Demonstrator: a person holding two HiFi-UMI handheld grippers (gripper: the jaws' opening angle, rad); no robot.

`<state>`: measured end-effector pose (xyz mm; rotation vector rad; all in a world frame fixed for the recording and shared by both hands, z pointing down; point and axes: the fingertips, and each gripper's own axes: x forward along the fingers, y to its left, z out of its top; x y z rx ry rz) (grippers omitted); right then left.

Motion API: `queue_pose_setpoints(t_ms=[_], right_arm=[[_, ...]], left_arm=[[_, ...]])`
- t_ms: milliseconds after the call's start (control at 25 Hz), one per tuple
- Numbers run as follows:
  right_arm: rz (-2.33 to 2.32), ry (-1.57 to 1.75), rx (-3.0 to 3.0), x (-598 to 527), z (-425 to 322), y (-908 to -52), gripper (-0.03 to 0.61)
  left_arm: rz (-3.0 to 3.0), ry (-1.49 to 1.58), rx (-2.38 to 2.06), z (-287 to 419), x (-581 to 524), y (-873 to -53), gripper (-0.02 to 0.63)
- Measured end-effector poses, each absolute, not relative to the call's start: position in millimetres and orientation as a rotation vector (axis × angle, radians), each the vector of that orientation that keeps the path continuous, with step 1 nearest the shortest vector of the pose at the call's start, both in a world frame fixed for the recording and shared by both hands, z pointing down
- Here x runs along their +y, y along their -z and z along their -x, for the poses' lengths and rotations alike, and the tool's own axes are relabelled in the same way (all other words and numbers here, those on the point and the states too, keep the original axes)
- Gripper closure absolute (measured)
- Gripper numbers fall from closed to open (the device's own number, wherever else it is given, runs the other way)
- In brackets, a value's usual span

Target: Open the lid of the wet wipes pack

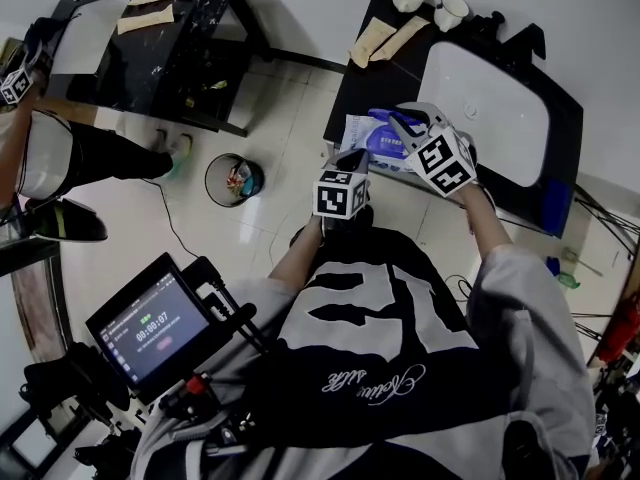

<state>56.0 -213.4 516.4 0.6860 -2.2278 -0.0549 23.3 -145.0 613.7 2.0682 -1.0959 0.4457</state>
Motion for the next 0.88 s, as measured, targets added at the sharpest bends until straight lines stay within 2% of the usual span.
queue_pose_setpoints(t_ms=[120,160,640,880], right_arm=[[-0.746,0.041,-2.201,-238,-62,-520,0.543],[-0.766,0.040,-2.188,-245,-64,-522,0.578],[-0.911,-0.183,-2.102,-281,-83,-569,0.578],[-1.096,-0.283,-2.181,-271,-91,-540,0.578]], left_arm=[[-2.062,-0.445,-1.088,-24,-144,-614,0.615],[-2.059,-0.444,-1.086,-24,-144,-614,0.615],[-2.047,-0.453,-1.057,-27,-139,-615,0.615],[-2.062,-0.490,-1.045,-28,-135,-609,0.615]])
